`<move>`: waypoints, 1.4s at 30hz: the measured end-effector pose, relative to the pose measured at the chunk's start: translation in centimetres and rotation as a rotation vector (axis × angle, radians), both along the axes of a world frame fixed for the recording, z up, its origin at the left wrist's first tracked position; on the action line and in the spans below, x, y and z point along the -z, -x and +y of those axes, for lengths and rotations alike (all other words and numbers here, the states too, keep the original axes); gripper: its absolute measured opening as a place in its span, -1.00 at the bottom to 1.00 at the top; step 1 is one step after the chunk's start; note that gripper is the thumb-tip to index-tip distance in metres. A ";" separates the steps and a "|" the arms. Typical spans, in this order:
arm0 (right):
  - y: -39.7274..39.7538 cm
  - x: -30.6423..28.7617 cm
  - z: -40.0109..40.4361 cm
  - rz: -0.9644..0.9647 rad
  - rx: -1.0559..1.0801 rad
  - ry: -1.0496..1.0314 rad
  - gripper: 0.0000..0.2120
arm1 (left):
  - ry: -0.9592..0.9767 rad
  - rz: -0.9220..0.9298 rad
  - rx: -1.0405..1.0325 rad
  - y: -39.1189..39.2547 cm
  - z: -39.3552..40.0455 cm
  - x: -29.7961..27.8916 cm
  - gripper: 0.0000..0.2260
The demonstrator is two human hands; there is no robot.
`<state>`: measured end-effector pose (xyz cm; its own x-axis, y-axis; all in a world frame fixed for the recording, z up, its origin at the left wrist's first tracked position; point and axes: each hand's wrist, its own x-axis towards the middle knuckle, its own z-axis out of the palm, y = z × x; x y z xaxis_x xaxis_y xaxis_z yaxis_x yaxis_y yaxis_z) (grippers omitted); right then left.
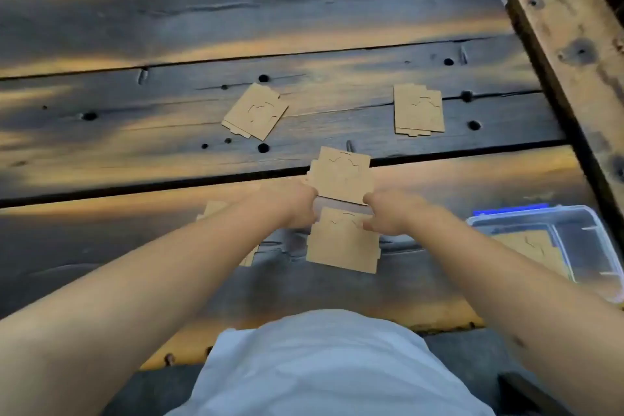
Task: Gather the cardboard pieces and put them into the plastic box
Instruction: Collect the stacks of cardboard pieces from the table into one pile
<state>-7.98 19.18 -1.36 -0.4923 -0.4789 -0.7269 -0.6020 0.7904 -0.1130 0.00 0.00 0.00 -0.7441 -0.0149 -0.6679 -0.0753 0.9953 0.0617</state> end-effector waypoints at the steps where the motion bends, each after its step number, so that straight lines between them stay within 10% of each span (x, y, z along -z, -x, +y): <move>1: -0.5 0.1 0.1 -0.005 0.003 -0.022 -0.51 | -0.003 -0.022 0.028 -0.2 0.4 0.4 -0.59; 10: -6.2 4.1 2.1 -0.008 -0.162 0.003 -0.55 | -0.042 -0.108 0.350 -5.6 3.1 6.8 -0.39; 24: -6.0 5.1 0.6 0.031 -0.282 0.099 -0.52 | -0.143 0.095 0.166 -8.9 1.9 8.0 -0.36; 36: 2.5 6.6 -4.0 -0.123 1.077 0.444 -0.40 | -0.455 0.180 -0.745 3.1 -0.4 8.4 -0.30; 42: 3.6 7.2 -5.4 -0.129 1.141 0.481 -0.33 | -0.508 0.181 -0.769 4.2 0.1 8.7 -0.34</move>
<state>-11.58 13.82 -8.51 -0.7398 -0.0555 -0.6705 0.4381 0.7165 -0.5428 -4.22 0.06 -8.75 -0.7442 -0.2844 -0.6044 -0.6480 0.5267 0.5501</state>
